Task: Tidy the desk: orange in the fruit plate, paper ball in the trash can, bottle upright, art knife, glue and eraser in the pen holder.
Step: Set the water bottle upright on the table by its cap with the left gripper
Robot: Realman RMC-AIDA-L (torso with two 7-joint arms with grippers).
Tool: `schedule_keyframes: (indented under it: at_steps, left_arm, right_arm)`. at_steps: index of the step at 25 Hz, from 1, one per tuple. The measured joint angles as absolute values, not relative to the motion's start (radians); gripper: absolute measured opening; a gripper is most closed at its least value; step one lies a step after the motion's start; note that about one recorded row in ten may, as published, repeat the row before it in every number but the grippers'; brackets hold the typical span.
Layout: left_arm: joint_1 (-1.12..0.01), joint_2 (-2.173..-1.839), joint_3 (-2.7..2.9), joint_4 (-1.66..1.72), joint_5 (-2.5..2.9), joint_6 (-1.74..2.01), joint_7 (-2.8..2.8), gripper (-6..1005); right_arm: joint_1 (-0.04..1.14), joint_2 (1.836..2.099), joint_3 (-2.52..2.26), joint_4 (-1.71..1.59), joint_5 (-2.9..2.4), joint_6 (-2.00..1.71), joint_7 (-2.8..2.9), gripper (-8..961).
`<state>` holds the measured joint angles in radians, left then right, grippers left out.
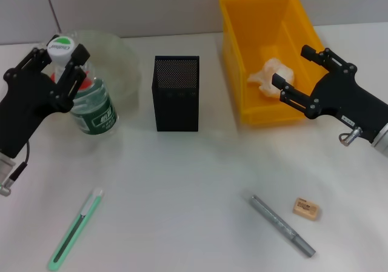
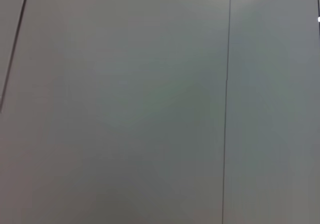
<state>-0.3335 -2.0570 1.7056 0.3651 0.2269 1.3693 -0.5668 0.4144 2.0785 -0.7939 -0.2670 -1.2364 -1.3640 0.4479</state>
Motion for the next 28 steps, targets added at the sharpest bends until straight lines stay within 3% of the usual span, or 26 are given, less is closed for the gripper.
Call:
schedule_keyframes:
  at_steps: [28]
  left_arm:
    - [-0.293,-2.060,1.697,0.368,0.227,1.433,-0.538,432]
  right_arm:
    - [0.418,2.078,-0.795,-0.267,-1.236,-1.338,0.448,769]
